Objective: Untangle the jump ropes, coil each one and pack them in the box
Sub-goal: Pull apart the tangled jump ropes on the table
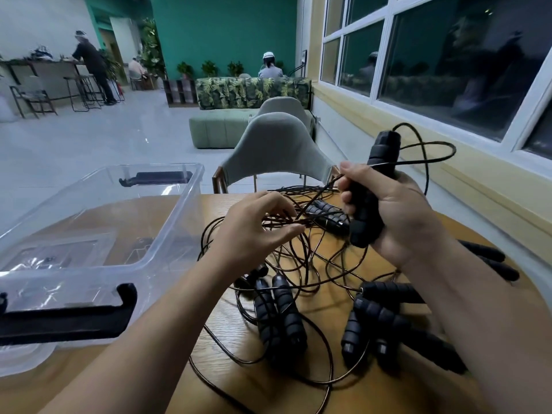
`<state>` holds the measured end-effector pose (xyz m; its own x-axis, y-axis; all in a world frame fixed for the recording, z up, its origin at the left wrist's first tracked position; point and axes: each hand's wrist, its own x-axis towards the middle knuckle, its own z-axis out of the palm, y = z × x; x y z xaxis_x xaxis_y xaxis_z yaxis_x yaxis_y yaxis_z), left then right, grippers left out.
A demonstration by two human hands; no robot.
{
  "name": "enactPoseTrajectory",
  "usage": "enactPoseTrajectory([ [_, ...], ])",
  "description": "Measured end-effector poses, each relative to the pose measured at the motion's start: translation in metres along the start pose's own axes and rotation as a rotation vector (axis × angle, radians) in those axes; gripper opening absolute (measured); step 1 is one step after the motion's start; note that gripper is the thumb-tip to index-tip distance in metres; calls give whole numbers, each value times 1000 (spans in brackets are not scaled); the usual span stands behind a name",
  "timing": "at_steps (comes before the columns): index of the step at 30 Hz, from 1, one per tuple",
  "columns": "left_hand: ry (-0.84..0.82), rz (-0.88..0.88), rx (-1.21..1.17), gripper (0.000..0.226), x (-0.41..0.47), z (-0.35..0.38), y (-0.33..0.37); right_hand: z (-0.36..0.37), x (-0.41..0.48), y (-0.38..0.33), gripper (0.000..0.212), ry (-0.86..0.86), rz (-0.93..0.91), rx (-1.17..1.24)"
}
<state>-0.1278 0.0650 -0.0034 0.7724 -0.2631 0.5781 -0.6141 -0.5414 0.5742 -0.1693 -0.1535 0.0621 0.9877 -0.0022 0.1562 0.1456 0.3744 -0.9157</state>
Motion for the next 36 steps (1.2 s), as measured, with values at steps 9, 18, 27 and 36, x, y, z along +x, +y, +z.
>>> enactPoseTrajectory([
  [9,-74,-55,260,42,-3,0,1,-8,3,-20,10,44,-56,86],
  [18,20,47,116,20,3,9,17,1,5,-6,10,-23,29,101],
  [27,-74,-46,26,10,4,13,-6,3,10,-18,10,23,-3,114],
  [36,-37,-2,71,18,4,11,-2,0,15,29,22,-78,150,-253],
])
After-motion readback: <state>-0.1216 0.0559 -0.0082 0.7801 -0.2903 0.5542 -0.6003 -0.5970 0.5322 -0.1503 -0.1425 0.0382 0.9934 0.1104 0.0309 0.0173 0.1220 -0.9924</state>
